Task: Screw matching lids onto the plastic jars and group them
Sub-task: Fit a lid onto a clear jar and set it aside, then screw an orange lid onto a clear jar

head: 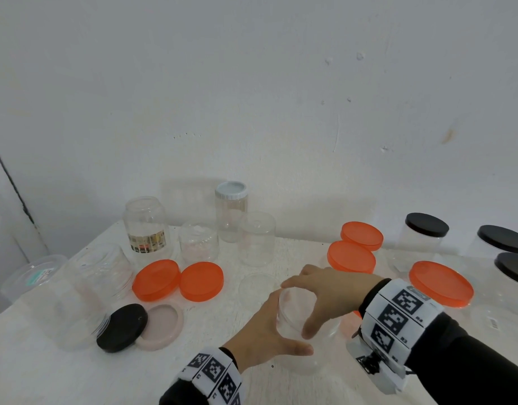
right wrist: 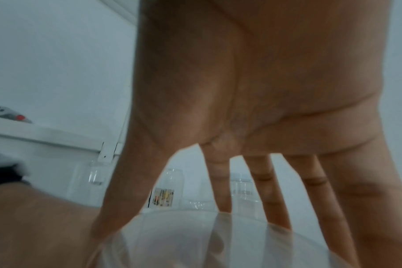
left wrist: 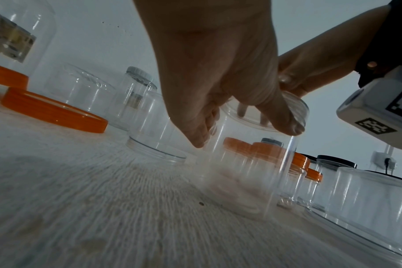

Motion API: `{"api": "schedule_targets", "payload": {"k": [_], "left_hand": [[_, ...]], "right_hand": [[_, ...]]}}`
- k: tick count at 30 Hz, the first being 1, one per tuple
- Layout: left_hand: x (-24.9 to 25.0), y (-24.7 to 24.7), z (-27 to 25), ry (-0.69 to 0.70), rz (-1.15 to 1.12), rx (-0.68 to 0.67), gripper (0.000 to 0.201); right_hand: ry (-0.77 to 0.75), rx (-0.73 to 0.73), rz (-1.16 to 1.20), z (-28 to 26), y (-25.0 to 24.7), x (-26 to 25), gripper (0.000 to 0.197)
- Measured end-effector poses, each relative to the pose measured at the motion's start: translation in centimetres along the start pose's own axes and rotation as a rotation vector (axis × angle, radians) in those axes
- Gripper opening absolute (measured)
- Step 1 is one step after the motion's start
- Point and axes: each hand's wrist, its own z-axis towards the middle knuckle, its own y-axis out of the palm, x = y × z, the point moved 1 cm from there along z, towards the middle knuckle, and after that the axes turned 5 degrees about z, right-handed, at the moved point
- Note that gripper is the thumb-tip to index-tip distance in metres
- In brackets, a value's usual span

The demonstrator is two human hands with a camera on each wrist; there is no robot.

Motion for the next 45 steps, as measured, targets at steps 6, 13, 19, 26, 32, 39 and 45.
{"api": "schedule_targets", "payload": {"k": [6, 13, 19, 26, 32, 39, 45], "left_hand": [[0.1, -0.1, -0.1, -0.014, -0.012, -0.007, 0.108], [0.2, 0.0, 0.0, -0.038, 0.051, 0.002, 0.115], [0.2, 0.1, 0.0, -0.031, 0.03, 0.01, 0.103], [0.2, -0.2, -0.3, -0.034, 0.015, 0.007, 0.105], [1.0, -0.4, -0.5, 0.001, 0.103, 0.004, 0.099], [-0.1, -4.4, -1.0, -0.068, 0.475, -0.042, 0.093], [-2.8, -10.6, -0.3, -0.218, 0.679, 0.042, 0.085]], "right_hand": [[0.079, 0.077, -0.019, 0.4, 0.6, 0.0, 0.097], [0.01, -0.001, -0.012, 0.6, 0.8, 0.0, 0.105], [-0.041, 0.136, 0.085, 0.8, 2.4, 1.7, 0.101], [-0.046, 0.342, 0.043, 0.5, 5.0, 1.9, 0.091], [0.073, 0.54, -0.022, 1.4, 7.7, 0.3, 0.081], [0.024, 0.467, 0.127, 1.2, 8.3, 1.0, 0.086], [-0.093, 0.308, 0.336, 0.0, 6.7, 1.7, 0.096]]}}
